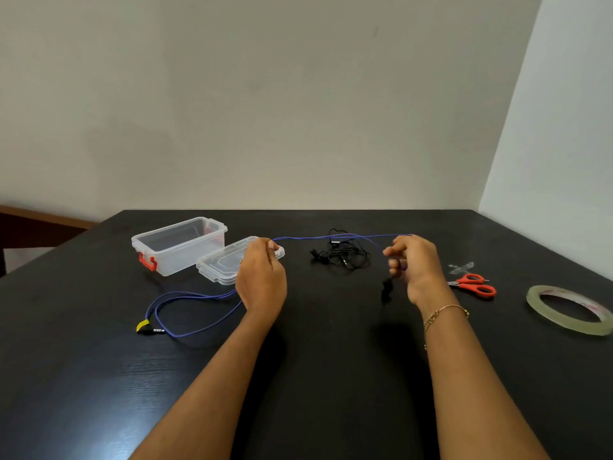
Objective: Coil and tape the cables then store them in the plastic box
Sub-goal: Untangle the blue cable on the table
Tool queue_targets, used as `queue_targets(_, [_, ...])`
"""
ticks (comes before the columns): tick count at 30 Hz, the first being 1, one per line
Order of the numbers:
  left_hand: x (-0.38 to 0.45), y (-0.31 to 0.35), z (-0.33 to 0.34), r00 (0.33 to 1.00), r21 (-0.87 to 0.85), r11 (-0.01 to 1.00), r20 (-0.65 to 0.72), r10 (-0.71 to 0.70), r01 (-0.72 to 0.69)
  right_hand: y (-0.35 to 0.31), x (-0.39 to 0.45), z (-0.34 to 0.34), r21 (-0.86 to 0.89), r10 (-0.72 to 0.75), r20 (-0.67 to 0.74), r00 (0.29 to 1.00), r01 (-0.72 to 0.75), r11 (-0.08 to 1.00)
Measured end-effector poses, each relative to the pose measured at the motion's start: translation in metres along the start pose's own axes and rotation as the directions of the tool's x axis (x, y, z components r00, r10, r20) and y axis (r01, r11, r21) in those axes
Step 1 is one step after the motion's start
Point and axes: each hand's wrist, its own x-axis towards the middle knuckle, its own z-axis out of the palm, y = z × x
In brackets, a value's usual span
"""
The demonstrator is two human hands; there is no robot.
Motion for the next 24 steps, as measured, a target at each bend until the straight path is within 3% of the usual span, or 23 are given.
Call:
queue_targets(2, [-0.002, 0.003, 0.000, 1.000, -0.011, 1.000, 0.003, 0.019, -0.019, 0.000, 0.004, -0.008, 0.153, 0.124, 0.112, 0.986, -0.141, 0.978])
queue_targets(5, [-0.001, 0.001, 0.001, 1.000, -0.056, 0.998, 0.008, -0.001, 0.001, 0.004, 0.010, -0.020, 0.336, 0.241, 0.361, 0.901, -0.367, 0.867])
queue_targets(7, [0.000, 0.000, 0.000, 1.000, -0.074, 0.997, 0.003, -0.009, 0.009, 0.011, 0.012, -0.023, 0.424, 0.238, 0.495, 0.836, -0.471, 0.773])
queue_targets(9, [0.000, 0.001, 0.000, 1.000, -0.087, 0.996, -0.002, 0.003, -0.004, 0.019, 0.015, -0.028, 0.518, 0.168, 0.556, 0.814, -0.498, 0.696])
queue_targets(12, [0.000, 0.001, 0.001, 1.000, -0.101, 0.995, 0.001, -0.001, 0.001, 0.022, 0.016, -0.033, 0.688, 0.071, 0.510, 0.857, -0.457, 0.564])
queue_targets(14, [0.001, -0.001, 0.002, 1.000, -0.107, 0.994, 0.010, -0.007, 0.008, 0.021, 0.017, -0.033, 0.799, 0.141, 0.372, 0.918, -0.394, 0.454])
queue_targets(17, [0.001, -0.002, 0.002, 1.000, -0.081, 0.997, 0.029, 0.007, -0.004, 0.021, 0.019, -0.031, 0.857, 0.226, 0.296, 0.928, -0.362, 0.366])
queue_targets(24, [0.000, -0.005, 0.005, 0.996, -0.017, 0.998, 0.066, 0.055, -0.054, 0.023, 0.024, -0.020, 0.720, 0.339, 0.166, 0.926, -0.349, 0.600])
